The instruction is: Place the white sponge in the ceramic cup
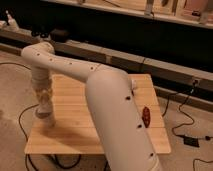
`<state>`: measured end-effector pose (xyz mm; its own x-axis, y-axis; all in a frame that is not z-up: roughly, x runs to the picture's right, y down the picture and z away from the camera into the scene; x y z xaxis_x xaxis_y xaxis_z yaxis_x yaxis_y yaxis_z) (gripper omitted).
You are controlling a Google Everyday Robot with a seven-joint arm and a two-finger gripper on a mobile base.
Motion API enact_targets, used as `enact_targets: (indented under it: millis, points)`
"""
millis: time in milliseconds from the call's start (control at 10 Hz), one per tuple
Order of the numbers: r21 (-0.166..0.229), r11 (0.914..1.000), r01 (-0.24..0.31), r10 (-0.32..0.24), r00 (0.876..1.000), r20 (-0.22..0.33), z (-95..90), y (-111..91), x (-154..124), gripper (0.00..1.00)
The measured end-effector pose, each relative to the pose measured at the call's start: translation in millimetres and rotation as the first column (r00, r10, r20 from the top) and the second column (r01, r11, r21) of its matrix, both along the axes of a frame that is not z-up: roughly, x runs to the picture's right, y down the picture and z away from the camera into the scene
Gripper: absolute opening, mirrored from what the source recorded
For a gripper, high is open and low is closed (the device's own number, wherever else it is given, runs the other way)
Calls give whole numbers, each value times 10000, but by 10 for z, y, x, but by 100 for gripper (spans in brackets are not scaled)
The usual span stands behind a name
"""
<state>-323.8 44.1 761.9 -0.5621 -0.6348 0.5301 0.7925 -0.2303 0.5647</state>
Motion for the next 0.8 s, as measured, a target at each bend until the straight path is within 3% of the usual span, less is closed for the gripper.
enact_targets:
  millis: [200,500,700,800]
  points:
    - [164,9999,21,-22,10000,76,31,-2,-96,33]
    - [414,9982,-437,437,9990,6,51,-34,-212,66]
    - [452,9976,-531,532,9986,1,43,-7,-229,79]
    - [471,9977,-485,485,9988,10,33,16,-225,80]
